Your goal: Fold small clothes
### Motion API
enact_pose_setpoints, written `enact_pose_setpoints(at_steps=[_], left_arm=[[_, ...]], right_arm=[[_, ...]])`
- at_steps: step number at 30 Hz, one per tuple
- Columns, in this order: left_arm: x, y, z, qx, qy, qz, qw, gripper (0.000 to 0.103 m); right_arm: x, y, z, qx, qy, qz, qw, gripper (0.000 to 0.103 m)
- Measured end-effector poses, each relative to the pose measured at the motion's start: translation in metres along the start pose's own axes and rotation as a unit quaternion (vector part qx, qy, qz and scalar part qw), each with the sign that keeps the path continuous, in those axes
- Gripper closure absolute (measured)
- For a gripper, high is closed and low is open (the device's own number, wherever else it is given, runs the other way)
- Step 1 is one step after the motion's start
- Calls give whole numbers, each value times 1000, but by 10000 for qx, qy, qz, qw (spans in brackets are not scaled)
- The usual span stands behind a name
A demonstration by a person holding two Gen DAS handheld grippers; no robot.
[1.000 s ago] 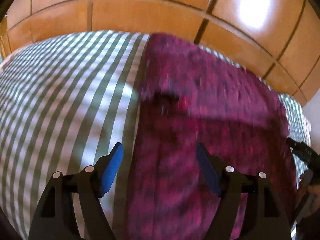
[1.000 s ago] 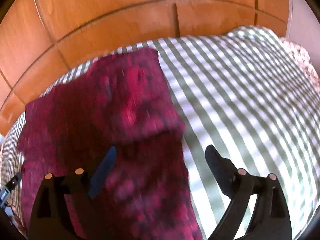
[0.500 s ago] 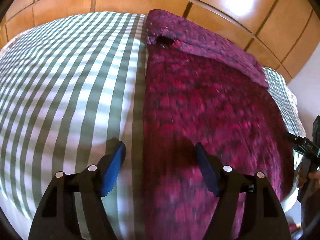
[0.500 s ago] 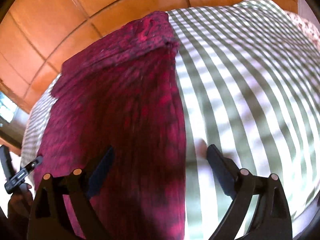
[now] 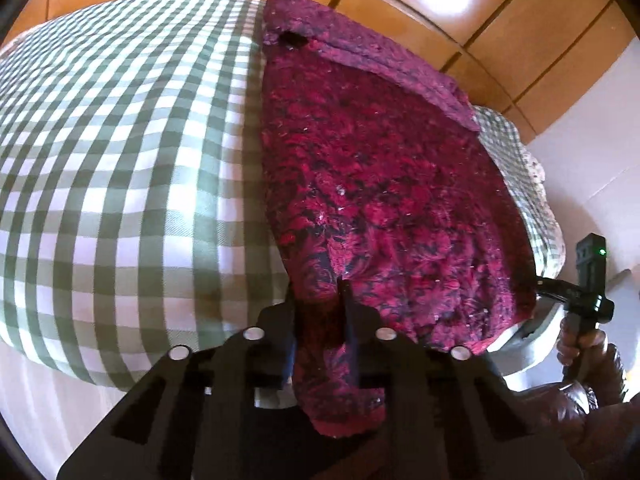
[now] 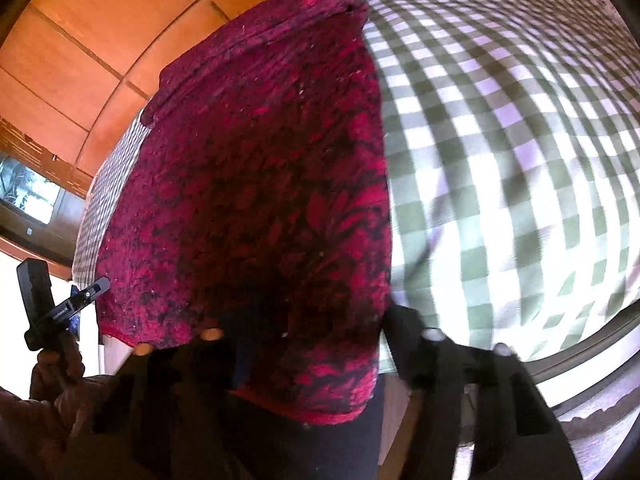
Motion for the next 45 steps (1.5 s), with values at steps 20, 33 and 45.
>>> enact_pose_setpoints(at_steps=[20,33,45], left_arm=[[-6,144,-33,856,-1103,1531,9783,91],[-68,172,-83,855,-28,1884,9784,97],[-47,132,-22,1186,-661,862,9870,19]], right_arm=[[-16,153,-22,1291,846,-1270,9798,83],[15,179,-79,970,205,-1727,9800,81],[13,197,-60,1307,1157,-2460,9534,26]])
Point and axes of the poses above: each gripper's, at about its wrist camera, not at the fingertips, and z roughly against the way its jaws point, x to its right, y to its top, the point moved 8 cm from there along -z, roughly the way its jaws point, and after that the axes turned 14 degrees about x, right-handed, at the moved point
